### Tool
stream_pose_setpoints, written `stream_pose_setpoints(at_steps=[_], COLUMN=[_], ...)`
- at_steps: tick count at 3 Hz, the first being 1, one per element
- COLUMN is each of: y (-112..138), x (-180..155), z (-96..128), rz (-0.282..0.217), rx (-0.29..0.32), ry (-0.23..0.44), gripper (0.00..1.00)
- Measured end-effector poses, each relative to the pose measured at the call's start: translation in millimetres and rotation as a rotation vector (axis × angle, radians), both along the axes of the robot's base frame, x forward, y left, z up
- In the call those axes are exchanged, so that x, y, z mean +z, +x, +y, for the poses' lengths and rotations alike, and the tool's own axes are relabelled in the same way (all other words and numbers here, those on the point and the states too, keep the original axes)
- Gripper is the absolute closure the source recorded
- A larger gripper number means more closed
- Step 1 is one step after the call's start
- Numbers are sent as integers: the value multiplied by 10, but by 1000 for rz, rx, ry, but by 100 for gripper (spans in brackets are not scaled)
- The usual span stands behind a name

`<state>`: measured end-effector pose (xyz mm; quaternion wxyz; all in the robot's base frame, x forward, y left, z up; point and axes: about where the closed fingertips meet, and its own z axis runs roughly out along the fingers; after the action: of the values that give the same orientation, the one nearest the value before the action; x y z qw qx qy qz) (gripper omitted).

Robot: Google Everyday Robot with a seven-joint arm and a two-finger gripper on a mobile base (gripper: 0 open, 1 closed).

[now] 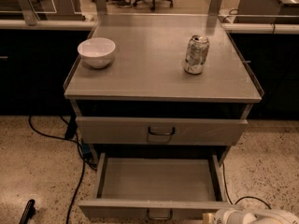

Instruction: Close middle drawer

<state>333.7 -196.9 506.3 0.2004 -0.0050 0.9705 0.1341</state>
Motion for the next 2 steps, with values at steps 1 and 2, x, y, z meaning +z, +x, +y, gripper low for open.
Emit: stream_pose_setpoints(at_steps=[1, 2], y=[-38, -43], x=[-150, -345], z=[-97, -132], rz=[14, 37], rx=[-40, -63], ry=[22, 46], gripper=[100, 100])
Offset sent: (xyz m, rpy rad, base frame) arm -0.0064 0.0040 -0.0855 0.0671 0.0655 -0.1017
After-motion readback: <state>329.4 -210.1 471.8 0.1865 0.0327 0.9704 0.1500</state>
